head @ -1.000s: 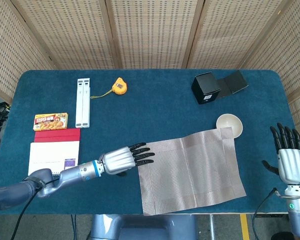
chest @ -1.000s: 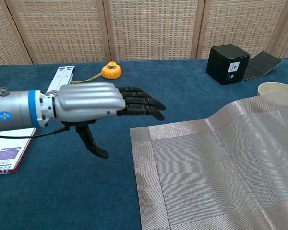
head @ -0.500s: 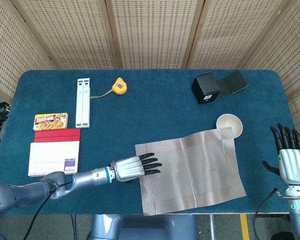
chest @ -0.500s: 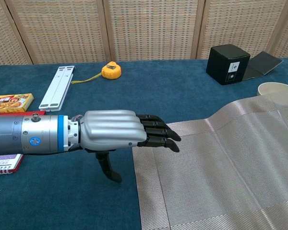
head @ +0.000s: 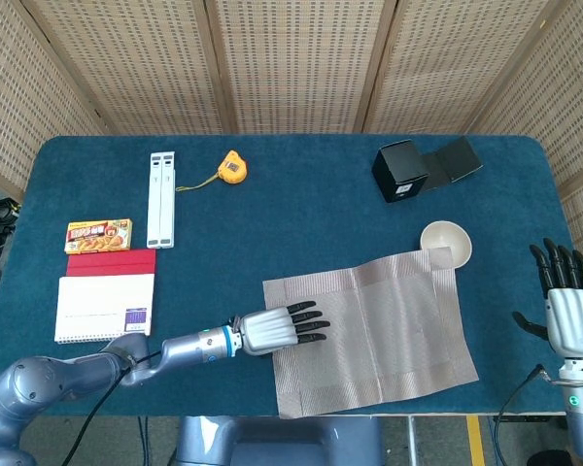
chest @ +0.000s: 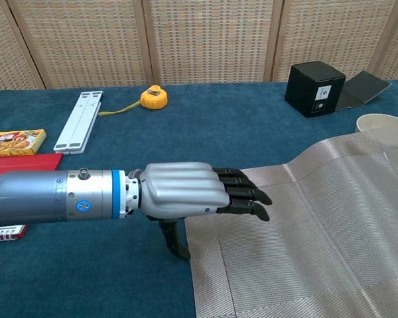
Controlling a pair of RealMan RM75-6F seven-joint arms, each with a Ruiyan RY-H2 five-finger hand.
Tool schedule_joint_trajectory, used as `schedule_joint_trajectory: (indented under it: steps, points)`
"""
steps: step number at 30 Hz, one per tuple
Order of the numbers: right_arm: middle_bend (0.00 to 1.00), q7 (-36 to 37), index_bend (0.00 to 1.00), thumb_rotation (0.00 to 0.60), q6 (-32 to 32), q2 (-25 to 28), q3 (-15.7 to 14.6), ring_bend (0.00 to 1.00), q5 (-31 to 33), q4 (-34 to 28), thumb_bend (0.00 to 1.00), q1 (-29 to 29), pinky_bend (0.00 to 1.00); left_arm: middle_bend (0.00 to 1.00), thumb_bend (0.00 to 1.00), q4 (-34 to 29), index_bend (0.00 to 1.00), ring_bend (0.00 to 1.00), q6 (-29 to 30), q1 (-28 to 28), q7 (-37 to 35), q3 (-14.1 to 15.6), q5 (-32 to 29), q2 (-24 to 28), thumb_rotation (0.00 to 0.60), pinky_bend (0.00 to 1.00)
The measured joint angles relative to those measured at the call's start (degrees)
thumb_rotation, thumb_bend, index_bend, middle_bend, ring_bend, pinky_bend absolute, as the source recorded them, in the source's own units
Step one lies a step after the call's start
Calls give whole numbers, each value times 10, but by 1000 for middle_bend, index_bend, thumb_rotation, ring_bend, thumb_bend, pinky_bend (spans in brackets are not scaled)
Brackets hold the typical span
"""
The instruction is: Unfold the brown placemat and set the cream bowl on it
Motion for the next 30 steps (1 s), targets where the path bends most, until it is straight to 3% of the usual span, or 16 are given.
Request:
schedule_joint_trajectory:
  steps: [27,30]
  points:
    - [0,2,0,600,0,8,7,0,-5,-10,0,-7,0,0,0,21,128,0,4,-18,18,26,-24,-19,600,0]
    - [0,2,0,600,1,8,6,0,-7,-12,0,-8,0,0,73,22,145,0,3,-20,18,27,-27,-22,600,0]
